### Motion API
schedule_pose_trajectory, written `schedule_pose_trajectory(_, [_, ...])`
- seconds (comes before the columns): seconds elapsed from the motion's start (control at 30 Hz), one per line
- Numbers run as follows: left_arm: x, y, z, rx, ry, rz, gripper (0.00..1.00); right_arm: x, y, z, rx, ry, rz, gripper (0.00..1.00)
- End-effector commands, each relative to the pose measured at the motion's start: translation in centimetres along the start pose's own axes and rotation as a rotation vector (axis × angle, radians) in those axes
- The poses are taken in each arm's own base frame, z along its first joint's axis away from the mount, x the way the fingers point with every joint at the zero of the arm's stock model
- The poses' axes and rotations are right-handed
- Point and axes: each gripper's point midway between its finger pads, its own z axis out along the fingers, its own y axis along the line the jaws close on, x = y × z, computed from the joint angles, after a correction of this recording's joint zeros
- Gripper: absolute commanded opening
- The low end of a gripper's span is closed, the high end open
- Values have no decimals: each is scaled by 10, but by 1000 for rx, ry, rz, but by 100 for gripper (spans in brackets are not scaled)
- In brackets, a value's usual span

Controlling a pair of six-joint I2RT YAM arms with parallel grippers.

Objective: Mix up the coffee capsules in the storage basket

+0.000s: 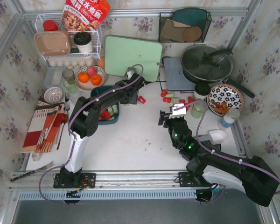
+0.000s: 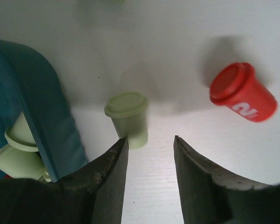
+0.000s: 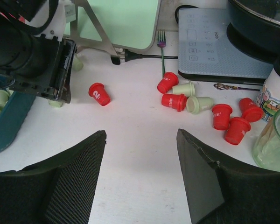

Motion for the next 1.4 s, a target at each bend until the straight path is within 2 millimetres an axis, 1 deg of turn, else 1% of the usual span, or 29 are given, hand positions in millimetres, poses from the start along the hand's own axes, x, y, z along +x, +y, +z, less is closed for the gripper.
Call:
schedule_pose_trajectory(0.0, [-3, 13, 8, -68, -12, 10, 47, -6, 1, 0, -3, -23, 30, 70])
schedule_pose_trajectory(0.2, [2, 23, 13, -130, -7, 16, 48, -6, 2, 0, -8, -20, 30, 70])
schedule_pose_trajectory(0.37, [2, 29, 23, -150, 7, 12, 47, -6, 3, 0, -11, -19, 31, 70])
schedule_pose_trajectory(0.5, [-2, 28, 28, -142, 2, 4, 42, -5, 3, 0, -10, -17, 28, 70])
schedule_pose_trajectory(0.7, [-11, 24, 32, -123, -31, 14, 42, -4, 4, 1, -13, -13, 25, 71])
schedule_pose_trajectory(0.73, [-12, 23, 34, -121, -31, 17, 39, -4, 4, 1, -11, -13, 25, 71])
schedule_pose_trajectory(0.83, [-13, 21, 34, -111, -24, 14, 24, -3, 4, 1, -12, -10, 22, 71])
schedule_pose_trajectory(0.9, [-15, 19, 28, -99, -25, 1, 19, -3, 4, 1, -10, -11, 21, 71])
schedule_pose_trajectory(0.97, [-16, 18, 19, -87, -37, -8, 19, -3, 3, 1, -10, -11, 22, 71])
schedule_pose_trajectory(1.13, [-38, 14, -27, -26, -126, -32, 19, -2, 4, 2, -11, -8, 20, 72])
schedule_pose_trajectory(1.2, [-45, 17, -45, -11, -164, -39, 20, -2, 5, 2, -12, -7, 19, 72])
schedule_pose_trajectory(1.23, [-49, 21, -54, -15, -187, -42, 20, -2, 5, 2, -11, -7, 19, 72])
schedule_pose_trajectory(1.27, [-55, 26, -66, -19, -218, -48, 20, -2, 4, 2, -11, -6, 19, 72])
schedule_pose_trajectory(1.3, [-58, 32, -72, -33, -234, -49, 21, -2, 5, 2, -12, -6, 20, 72])
schedule_pose_trajectory(1.37, [-59, 46, -77, -79, -248, -46, 22, -2, 5, 2, -13, -7, 21, 72])
